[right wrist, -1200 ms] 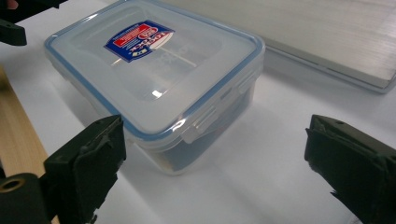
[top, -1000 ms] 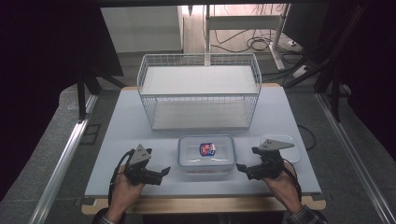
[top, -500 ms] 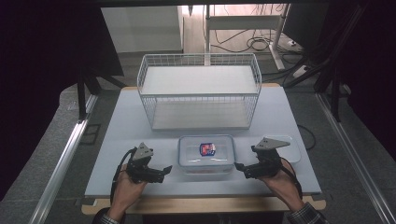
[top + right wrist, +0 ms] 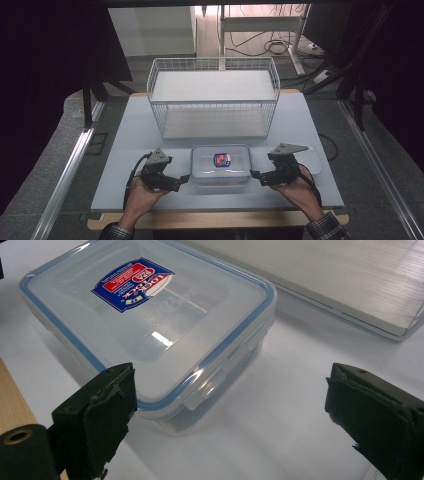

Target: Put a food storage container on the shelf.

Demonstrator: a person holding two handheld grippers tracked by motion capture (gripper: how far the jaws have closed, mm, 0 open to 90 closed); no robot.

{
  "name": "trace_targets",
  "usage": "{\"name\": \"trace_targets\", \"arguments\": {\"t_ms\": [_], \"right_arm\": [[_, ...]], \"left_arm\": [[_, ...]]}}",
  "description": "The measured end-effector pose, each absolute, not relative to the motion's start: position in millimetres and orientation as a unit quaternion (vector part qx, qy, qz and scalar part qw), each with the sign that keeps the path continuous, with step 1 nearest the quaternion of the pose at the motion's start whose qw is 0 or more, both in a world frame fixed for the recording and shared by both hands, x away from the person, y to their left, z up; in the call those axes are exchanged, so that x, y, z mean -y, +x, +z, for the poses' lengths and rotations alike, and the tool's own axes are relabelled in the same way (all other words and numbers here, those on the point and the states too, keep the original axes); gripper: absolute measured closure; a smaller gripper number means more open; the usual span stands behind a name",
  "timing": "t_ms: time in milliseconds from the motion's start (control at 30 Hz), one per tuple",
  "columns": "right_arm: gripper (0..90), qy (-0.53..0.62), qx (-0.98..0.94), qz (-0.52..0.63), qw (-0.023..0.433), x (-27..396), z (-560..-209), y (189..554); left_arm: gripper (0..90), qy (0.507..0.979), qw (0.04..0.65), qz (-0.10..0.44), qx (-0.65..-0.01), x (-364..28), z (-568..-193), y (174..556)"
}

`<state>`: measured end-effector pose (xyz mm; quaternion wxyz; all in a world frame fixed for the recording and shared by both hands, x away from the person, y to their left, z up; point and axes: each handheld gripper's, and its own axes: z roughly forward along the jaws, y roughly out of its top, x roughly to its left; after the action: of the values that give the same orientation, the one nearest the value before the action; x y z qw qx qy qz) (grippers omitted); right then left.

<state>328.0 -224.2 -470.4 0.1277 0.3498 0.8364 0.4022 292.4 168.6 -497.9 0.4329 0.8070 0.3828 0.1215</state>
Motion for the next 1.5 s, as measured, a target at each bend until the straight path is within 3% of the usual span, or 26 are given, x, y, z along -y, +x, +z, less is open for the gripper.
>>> {"name": "trace_targets", "arguments": {"t_ms": [567,900,1100,1200,1367,1500], "right_arm": [[9.7,0.346,-0.847,0.397,0.071,207,-480,352],[3.5,0.369,-0.844,0.389,-0.027,193,-489,373],[4.1,0.383,-0.837,0.385,-0.070,192,-493,379],[6.9,0.392,-0.836,0.377,-0.074,192,-492,377],[14.7,0.389,-0.840,0.371,-0.076,197,-485,368],[30.8,0.395,-0.821,0.404,-0.075,210,-483,357]], "left_arm": [[4.7,0.813,0.429,0.073,-0.387,-148,-500,330],[0.0,0.812,0.440,-0.044,-0.380,-134,-512,348],[0.0,0.807,0.436,-0.084,-0.389,-137,-515,349],[4.4,0.805,0.432,-0.099,-0.394,-140,-514,347],[17.8,0.805,0.444,-0.082,-0.384,-148,-509,334],[30.2,0.800,0.461,-0.069,-0.378,-155,-507,322]]}}
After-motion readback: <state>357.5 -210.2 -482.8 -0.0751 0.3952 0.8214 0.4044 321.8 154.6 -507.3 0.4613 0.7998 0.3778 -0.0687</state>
